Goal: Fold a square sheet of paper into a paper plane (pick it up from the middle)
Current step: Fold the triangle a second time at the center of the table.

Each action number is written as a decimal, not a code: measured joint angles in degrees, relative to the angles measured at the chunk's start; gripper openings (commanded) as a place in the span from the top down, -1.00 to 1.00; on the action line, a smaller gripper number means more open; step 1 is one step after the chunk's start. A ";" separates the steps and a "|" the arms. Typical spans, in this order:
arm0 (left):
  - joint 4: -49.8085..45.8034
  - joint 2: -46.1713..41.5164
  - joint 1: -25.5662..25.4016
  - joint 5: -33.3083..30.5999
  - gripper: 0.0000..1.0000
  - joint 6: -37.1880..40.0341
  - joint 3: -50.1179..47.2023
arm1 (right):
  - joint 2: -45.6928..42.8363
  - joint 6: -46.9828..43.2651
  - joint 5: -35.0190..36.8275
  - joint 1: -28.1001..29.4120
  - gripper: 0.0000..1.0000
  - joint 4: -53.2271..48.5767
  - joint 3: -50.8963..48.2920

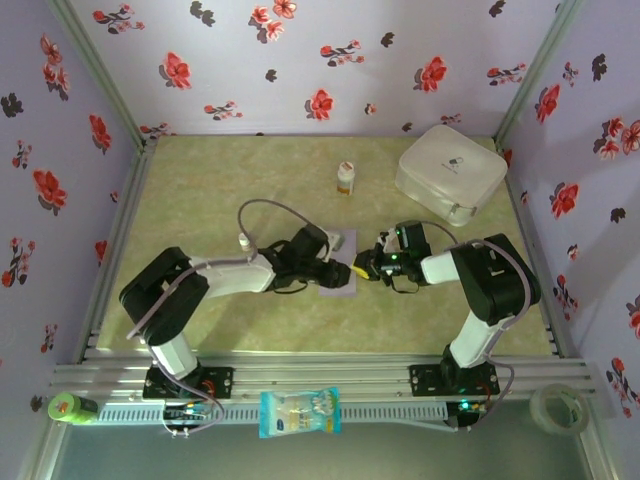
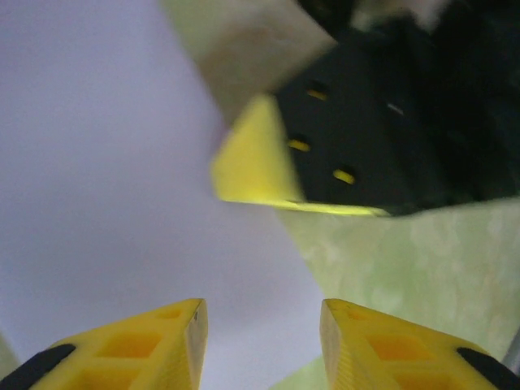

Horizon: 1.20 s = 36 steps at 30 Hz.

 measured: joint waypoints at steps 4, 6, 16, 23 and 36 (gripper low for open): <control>-0.22 -0.76 -6.12 -6.80 0.05 7.58 -0.20 | 0.00 0.42 0.00 0.00 0.77 -0.04 0.11; -1.22 -0.76 -7.93 -9.88 0.01 10.47 -0.20 | 0.00 0.57 0.00 0.00 0.77 -0.04 0.11; -10.86 2.84 -15.04 -25.18 -0.32 20.39 5.60 | -0.07 0.59 0.26 0.00 0.77 -0.66 0.11; -13.07 6.32 -16.57 -32.46 -0.28 23.10 7.69 | -0.15 0.59 0.48 0.00 0.77 -1.09 0.11; -13.44 8.94 -16.57 -36.48 0.34 24.33 9.97 | -0.37 0.61 0.68 0.00 0.74 -1.11 0.11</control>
